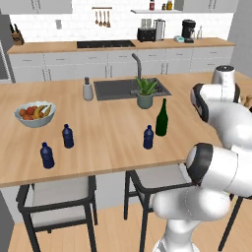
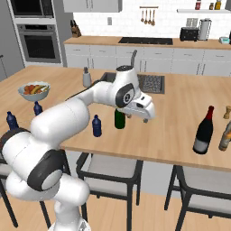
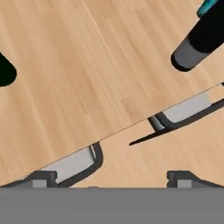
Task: Move the plastic bottles in the middle to the plastics group, and the glass bottles in the middle to the glass group.
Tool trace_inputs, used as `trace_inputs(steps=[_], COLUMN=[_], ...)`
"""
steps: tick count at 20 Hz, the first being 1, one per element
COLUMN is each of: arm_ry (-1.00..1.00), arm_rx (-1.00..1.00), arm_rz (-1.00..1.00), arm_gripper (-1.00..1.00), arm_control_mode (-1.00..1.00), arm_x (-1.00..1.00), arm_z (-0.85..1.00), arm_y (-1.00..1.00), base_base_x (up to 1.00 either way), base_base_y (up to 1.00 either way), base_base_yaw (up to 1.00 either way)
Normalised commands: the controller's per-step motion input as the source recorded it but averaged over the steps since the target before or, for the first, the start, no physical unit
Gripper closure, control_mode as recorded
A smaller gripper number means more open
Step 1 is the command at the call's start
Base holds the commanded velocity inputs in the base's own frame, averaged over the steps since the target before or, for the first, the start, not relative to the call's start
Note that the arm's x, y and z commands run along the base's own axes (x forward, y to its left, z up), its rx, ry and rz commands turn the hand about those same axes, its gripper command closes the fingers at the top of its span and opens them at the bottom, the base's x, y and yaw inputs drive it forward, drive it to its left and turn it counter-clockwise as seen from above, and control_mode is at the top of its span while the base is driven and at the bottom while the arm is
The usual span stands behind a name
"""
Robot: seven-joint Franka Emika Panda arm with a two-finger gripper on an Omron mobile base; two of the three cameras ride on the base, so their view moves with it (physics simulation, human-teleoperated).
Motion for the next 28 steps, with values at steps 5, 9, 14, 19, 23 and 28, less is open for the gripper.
trace_inputs(steps=[5,9,14,19,23,28], arm_ry=[0.08,0.07,0.05,0.03,0.03,0.00], arm_rx=[0.03,0.06,0.04,0.00,0.00,0.08], arm_rz=[0.18,0.14,0.07,0.00,0.00,0.00], arm_gripper=[-1.00,-1.00,-1.00,-1.00,-1.00,-1.00], arm_control_mode=[-1.00,-1.00,-1.00,-1.00,-1.00,-1.00], arm_x=[0.47,0.53,0.54,0.43,0.51,0.42], arm_z=[0.00,0.00,-0.02,0.00,0.00,0.00], arm_y=[0.80,0.73,0.53,0.31,0.25,0.02], base_base_x=[0.00,0.00,0.00,0.00,0.00,0.00], base_base_y=[0.00,0.00,0.00,0.00,0.00,0.00], base_base_yaw=[0.00,0.00,0.00,0.00,0.00,0.00])
